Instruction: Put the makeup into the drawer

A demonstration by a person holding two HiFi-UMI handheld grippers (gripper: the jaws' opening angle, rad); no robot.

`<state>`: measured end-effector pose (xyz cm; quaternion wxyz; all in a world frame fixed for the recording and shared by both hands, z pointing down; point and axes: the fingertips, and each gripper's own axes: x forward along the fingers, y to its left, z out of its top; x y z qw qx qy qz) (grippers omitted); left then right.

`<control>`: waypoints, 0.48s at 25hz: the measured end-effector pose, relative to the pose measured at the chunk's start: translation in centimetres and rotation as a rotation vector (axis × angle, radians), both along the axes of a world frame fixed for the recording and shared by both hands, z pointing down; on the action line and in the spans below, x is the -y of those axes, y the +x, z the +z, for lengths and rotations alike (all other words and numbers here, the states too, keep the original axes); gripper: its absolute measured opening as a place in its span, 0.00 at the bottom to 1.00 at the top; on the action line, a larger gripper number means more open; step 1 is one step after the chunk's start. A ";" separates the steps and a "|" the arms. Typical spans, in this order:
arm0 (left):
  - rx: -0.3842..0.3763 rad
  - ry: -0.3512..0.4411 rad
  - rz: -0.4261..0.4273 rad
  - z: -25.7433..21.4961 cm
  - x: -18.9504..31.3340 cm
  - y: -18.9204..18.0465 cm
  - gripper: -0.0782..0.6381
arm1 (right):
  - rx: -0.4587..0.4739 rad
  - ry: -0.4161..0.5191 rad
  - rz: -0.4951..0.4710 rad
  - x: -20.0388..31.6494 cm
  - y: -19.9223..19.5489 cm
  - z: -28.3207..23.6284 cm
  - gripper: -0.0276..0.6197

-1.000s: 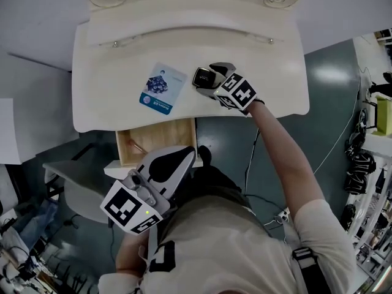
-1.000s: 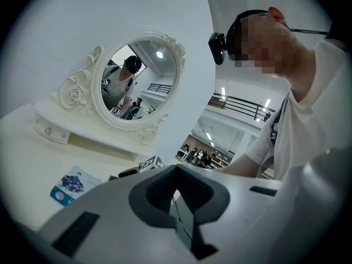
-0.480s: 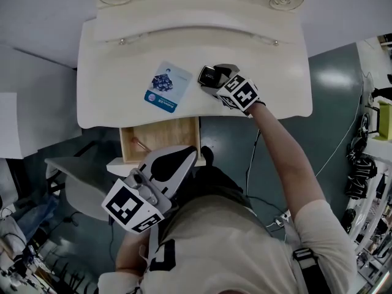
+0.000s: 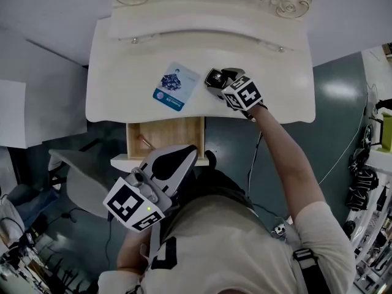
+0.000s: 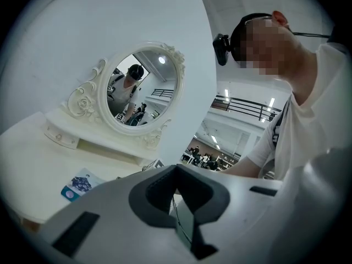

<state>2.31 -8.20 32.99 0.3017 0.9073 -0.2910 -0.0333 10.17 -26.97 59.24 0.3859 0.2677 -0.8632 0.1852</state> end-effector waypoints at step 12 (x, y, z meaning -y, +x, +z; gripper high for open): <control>-0.006 0.036 -0.046 -1.8 -1.2 0.6 0.19 | 0.020 0.077 0.022 -1.9 1.8 -4.2 0.56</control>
